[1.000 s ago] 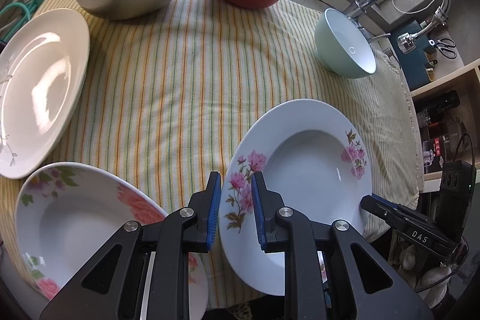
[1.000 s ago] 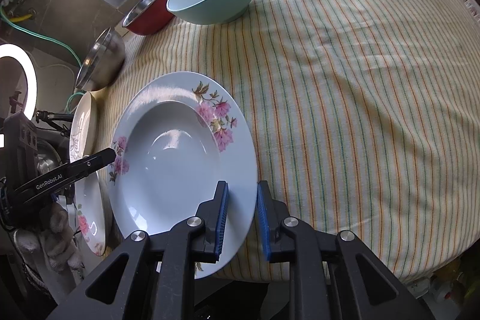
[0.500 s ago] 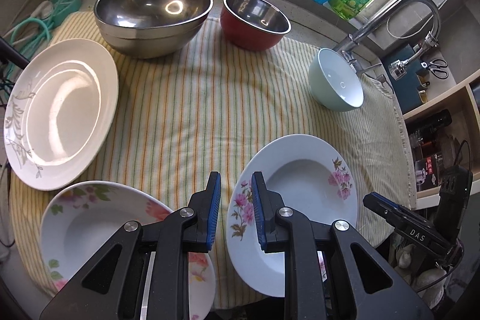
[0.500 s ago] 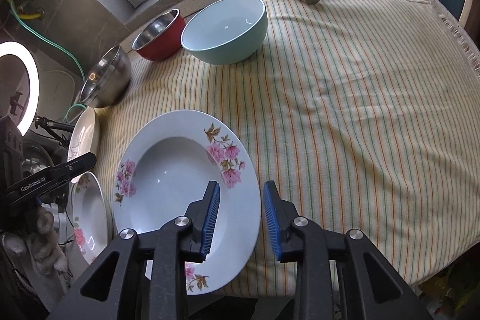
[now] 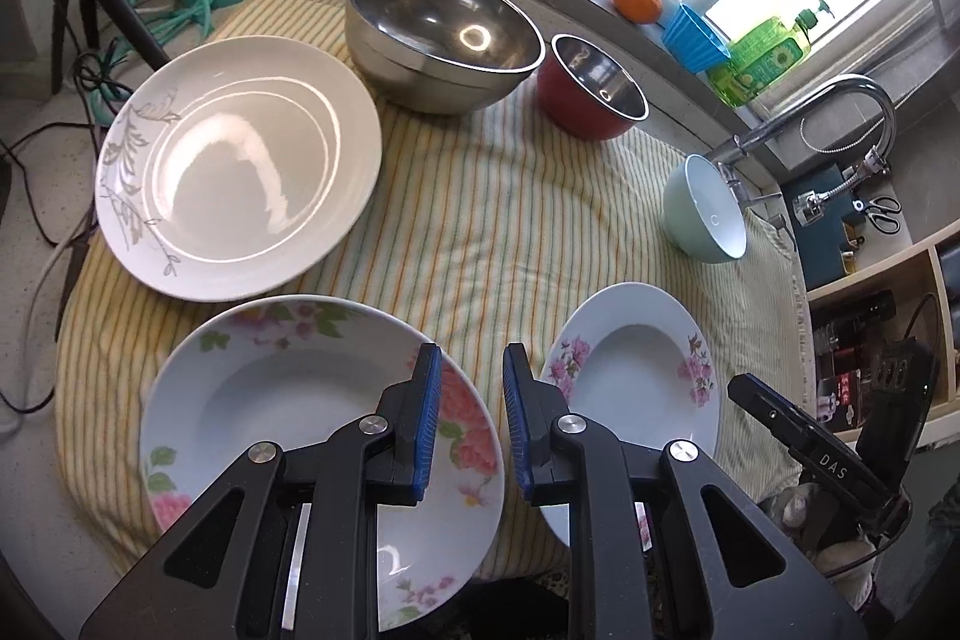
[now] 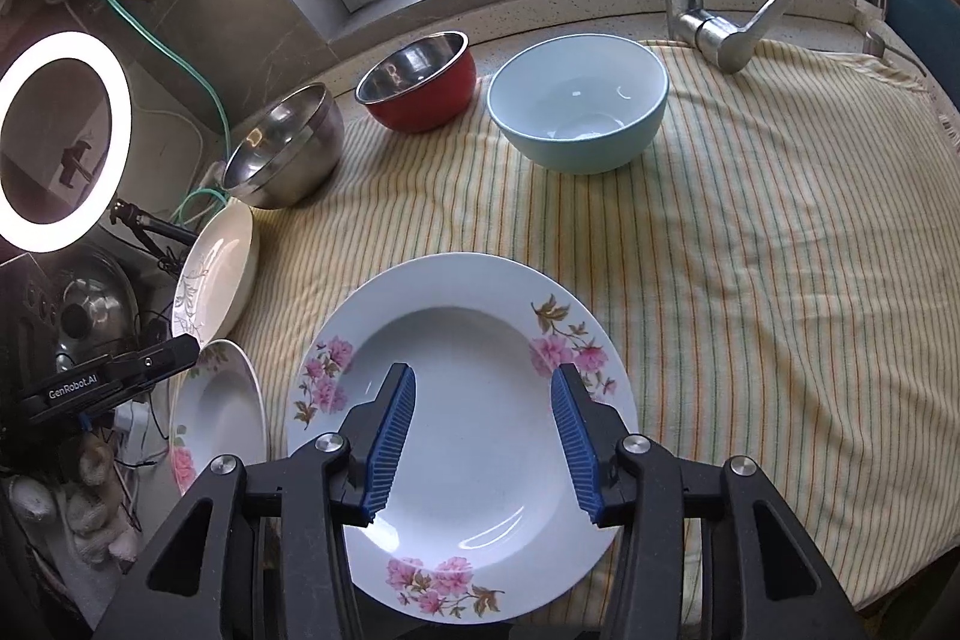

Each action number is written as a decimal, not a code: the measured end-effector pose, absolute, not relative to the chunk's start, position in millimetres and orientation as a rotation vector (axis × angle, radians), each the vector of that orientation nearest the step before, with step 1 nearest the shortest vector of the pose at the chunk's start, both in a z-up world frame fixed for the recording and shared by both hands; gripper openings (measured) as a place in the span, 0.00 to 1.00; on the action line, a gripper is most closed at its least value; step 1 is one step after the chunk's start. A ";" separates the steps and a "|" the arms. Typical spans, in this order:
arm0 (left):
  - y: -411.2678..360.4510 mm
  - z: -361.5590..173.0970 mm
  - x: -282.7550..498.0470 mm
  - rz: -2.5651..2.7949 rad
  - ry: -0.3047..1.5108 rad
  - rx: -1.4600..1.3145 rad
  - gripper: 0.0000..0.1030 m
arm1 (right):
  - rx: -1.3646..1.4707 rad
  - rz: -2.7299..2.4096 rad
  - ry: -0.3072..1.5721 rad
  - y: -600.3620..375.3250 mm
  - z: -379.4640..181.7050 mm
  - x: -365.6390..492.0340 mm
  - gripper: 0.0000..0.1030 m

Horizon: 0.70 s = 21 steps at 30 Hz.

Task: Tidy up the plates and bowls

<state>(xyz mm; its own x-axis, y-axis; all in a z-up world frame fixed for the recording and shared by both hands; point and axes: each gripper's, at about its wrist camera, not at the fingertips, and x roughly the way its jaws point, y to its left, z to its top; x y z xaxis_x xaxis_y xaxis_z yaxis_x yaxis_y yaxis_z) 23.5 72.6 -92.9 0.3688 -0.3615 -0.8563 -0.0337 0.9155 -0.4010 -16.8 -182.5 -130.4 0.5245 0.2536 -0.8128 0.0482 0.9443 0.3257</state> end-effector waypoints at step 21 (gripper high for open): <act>164.9 -99.1 -48.3 0.072 1.136 -0.478 0.18 | 0.104 0.423 1.082 -66.6 -125.8 1.2 0.42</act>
